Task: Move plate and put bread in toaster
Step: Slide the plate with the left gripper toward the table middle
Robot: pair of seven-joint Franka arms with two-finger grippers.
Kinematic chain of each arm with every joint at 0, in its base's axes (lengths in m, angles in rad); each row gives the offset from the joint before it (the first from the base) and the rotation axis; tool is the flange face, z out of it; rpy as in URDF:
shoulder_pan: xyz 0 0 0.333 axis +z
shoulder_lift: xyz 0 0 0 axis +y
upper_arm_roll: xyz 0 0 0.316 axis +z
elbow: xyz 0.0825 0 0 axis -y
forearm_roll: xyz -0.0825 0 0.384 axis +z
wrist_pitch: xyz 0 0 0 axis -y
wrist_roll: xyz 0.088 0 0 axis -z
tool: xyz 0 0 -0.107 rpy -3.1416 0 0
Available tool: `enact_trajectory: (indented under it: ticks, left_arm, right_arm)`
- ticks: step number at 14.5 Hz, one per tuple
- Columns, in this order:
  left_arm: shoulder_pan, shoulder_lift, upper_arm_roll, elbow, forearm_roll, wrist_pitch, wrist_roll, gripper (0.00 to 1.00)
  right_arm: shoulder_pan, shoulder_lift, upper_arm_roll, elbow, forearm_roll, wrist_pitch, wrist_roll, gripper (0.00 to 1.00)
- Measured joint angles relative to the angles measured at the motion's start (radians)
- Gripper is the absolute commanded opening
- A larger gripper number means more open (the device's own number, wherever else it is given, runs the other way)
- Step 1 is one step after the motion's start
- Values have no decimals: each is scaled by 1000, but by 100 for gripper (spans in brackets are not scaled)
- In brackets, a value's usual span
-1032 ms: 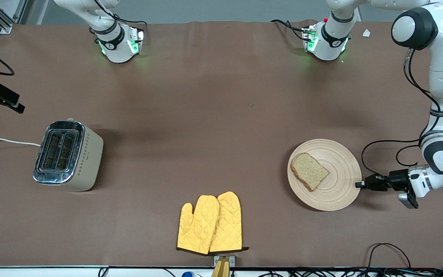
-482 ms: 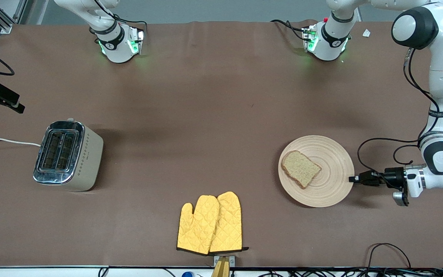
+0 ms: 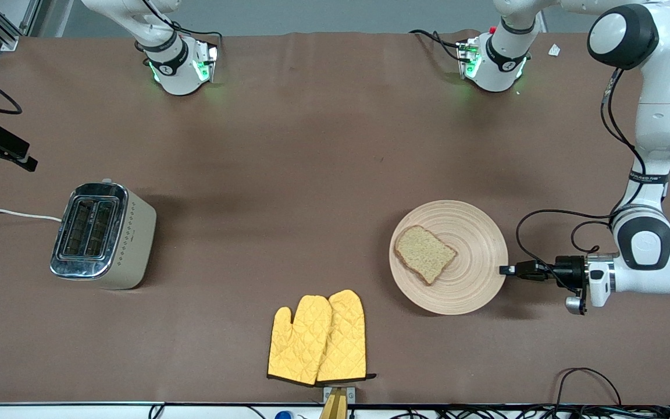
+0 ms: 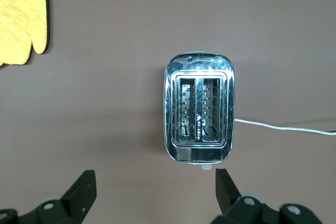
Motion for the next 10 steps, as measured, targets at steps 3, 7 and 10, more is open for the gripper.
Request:
enact_trajectory:
  ticks: [3,7,10]
  left_arm:
    - [-2,-29,-85,-41,0,69,-51,0]
    - [0,-41,-240,-178,-5,331,-57,0]
    - [4,-42,-357,-295,-43,548,-58,0]
  right_arm:
    - [0,0,0,0,0,0,0,100]
    - [0,0,0,0,0,-1,0,100]
    - [0,1,0,0,0,-1,0,100]
